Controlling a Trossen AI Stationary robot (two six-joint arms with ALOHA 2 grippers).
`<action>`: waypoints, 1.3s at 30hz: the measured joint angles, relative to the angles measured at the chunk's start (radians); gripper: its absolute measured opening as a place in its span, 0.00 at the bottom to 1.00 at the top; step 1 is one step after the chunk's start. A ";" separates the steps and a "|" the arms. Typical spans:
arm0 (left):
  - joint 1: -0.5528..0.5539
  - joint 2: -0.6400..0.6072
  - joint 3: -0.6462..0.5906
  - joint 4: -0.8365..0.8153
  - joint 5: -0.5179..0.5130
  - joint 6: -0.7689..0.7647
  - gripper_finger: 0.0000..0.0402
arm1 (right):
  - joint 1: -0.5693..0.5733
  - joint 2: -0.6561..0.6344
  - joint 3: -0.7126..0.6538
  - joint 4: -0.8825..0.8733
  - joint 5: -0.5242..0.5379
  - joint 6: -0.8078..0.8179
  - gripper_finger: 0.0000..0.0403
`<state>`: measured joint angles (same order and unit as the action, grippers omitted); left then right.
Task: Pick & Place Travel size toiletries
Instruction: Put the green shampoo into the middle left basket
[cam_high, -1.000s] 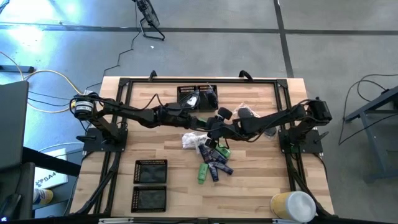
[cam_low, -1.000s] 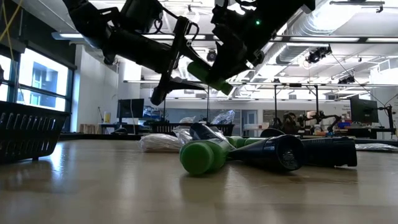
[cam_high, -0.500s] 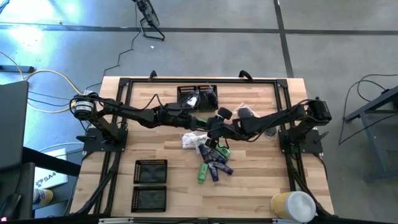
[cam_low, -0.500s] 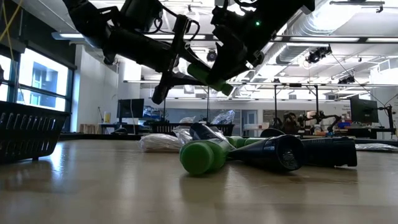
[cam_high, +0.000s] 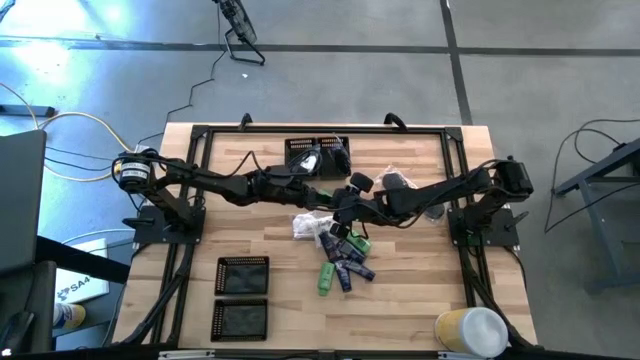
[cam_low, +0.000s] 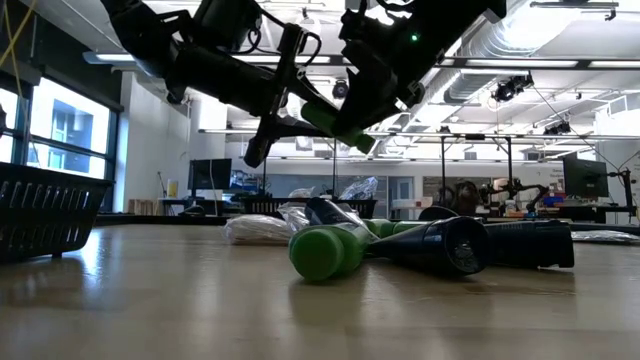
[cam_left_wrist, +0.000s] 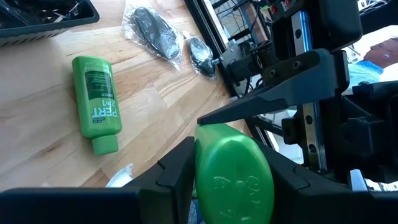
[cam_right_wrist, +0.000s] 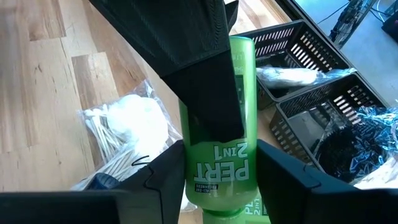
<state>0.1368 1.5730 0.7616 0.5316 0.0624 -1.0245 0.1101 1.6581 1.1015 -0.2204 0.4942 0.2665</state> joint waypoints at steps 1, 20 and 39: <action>0.000 0.000 0.000 0.000 0.002 0.000 0.32 | 0.000 0.000 0.000 0.001 0.000 -0.001 0.42; 0.010 0.001 -0.002 0.004 0.083 0.089 0.31 | 0.045 -0.137 0.000 -0.109 -0.084 -0.028 0.70; 0.112 -0.034 0.000 0.019 0.553 0.160 0.32 | 0.119 -0.310 0.001 -0.247 -0.105 0.051 0.52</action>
<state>0.2489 1.5394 0.7612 0.5509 0.6154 -0.8646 0.2292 1.3479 1.1023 -0.4679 0.3894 0.3172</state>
